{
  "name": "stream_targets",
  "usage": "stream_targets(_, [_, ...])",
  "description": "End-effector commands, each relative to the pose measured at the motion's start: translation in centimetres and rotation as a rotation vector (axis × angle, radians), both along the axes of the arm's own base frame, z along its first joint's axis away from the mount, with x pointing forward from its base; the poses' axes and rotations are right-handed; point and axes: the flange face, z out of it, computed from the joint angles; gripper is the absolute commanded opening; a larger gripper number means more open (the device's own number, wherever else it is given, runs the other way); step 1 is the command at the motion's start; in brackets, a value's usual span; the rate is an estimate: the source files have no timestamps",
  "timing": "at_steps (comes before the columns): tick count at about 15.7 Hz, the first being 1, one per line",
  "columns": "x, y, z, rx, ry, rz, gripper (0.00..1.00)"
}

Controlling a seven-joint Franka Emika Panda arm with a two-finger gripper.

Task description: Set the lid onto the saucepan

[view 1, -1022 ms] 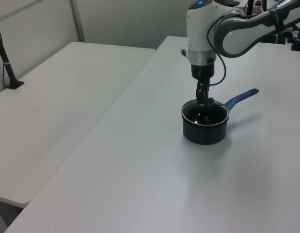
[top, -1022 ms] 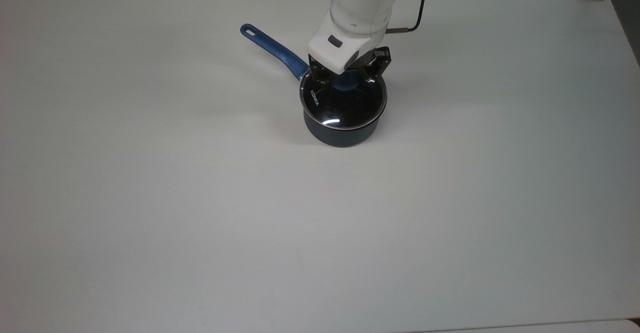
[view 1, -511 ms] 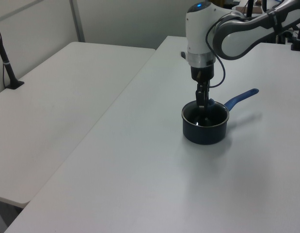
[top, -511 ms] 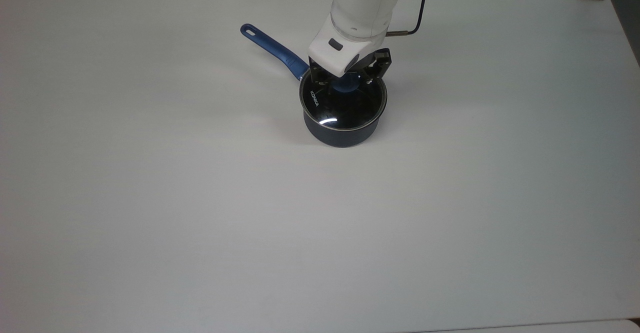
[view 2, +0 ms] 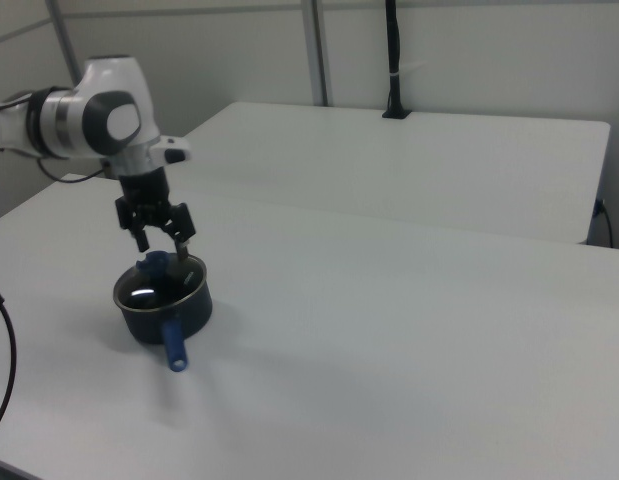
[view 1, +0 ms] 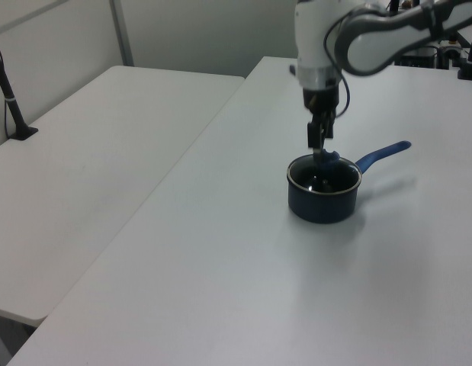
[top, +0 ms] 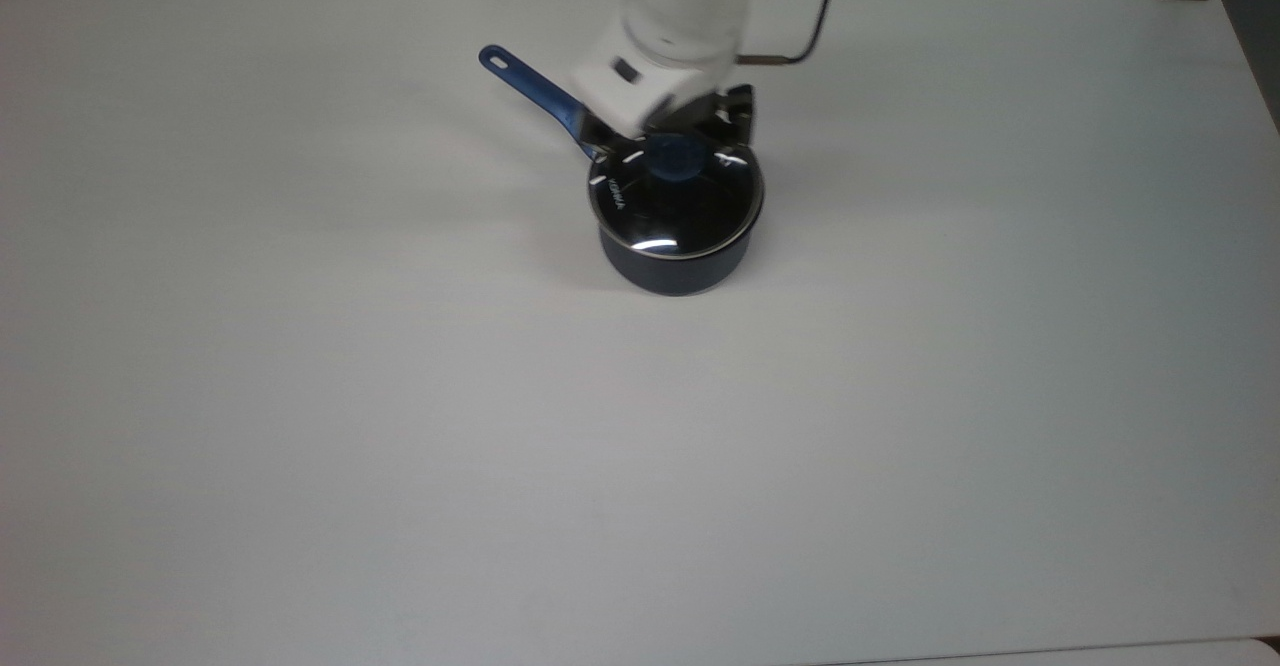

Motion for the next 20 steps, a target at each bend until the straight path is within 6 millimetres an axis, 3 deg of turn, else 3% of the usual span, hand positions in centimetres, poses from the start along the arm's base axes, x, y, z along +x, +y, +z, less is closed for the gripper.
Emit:
stream_targets(1, [-0.8, -6.6, 3.4, -0.017, 0.015, -0.049, 1.0])
stream_targets(7, [-1.5, -15.6, 6.2, -0.022, -0.006, -0.076, 1.0])
stream_targets(11, [-2.7, -19.1, 7.8, -0.026, -0.016, -0.092, 1.0])
stream_targets(20, [-3.6, -20.4, 10.3, -0.025, -0.053, -0.122, 1.0])
